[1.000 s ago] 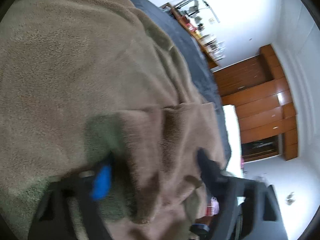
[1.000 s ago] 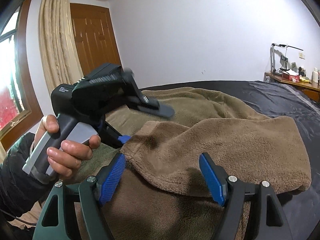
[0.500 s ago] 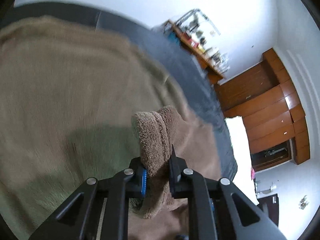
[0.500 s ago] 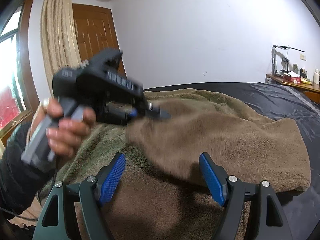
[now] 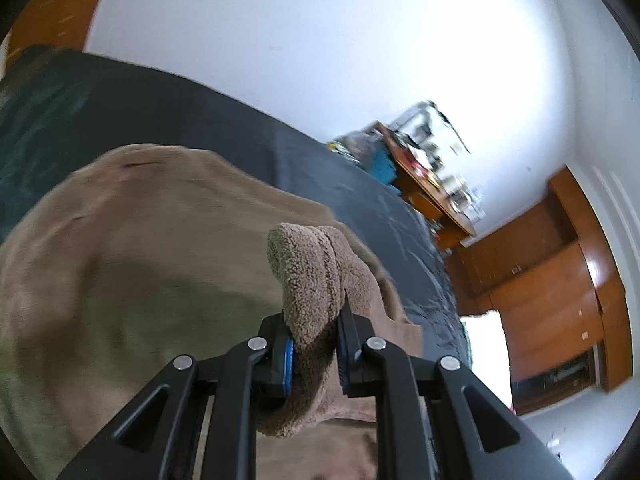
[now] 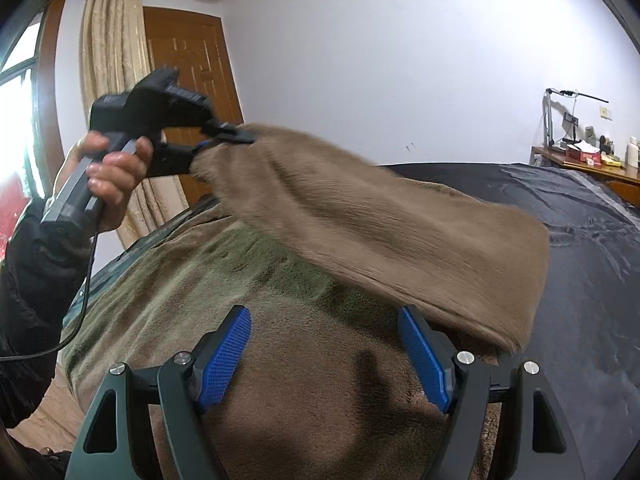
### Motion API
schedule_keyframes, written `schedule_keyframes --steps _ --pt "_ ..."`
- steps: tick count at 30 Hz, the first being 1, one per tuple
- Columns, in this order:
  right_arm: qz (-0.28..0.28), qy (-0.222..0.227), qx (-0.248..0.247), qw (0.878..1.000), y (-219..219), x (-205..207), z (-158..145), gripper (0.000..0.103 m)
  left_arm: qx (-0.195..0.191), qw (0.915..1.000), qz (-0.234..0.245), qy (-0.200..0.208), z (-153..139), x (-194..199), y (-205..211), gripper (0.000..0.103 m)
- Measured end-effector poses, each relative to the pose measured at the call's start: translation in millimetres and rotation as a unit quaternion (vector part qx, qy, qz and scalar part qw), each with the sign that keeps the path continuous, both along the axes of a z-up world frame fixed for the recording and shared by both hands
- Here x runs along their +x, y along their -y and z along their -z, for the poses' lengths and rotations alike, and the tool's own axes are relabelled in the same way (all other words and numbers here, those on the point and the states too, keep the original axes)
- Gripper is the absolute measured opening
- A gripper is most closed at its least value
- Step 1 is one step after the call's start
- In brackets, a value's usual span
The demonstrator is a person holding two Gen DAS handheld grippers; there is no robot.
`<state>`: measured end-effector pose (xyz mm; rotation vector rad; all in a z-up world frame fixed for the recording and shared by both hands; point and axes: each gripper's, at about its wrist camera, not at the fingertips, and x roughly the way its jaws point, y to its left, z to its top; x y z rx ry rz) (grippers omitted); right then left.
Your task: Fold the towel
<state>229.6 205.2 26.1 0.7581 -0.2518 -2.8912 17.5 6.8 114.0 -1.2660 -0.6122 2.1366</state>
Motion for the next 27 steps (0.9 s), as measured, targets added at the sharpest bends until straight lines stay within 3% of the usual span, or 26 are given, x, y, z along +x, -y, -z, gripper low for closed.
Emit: schedule_keyframes --steps 5,11,16,19,23,27 --pt "0.016 0.002 -0.013 1.000 -6 0 0 0.078 -0.028 0.9982 -0.053 0.011 17 6 36 0.018" --pt "0.036 0.014 -0.034 0.999 -15 -3 1 0.078 -0.055 0.9963 -0.058 0.031 43 20 46 0.018" --pt "0.054 0.031 -0.045 0.997 -25 -6 1 0.078 -0.044 0.9959 -0.069 0.037 46 22 55 0.018" --pt "0.096 0.064 -0.014 0.993 -40 -13 -3 0.078 -0.039 0.9966 -0.065 0.032 43 23 58 0.018" --pt "0.129 0.107 0.061 0.984 -54 -33 -8 0.078 -0.038 0.9974 -0.055 0.025 39 23 53 0.018" --pt "0.110 0.137 0.126 0.976 -48 -57 -8 0.078 -0.032 0.9977 -0.052 0.028 39 21 48 0.018"
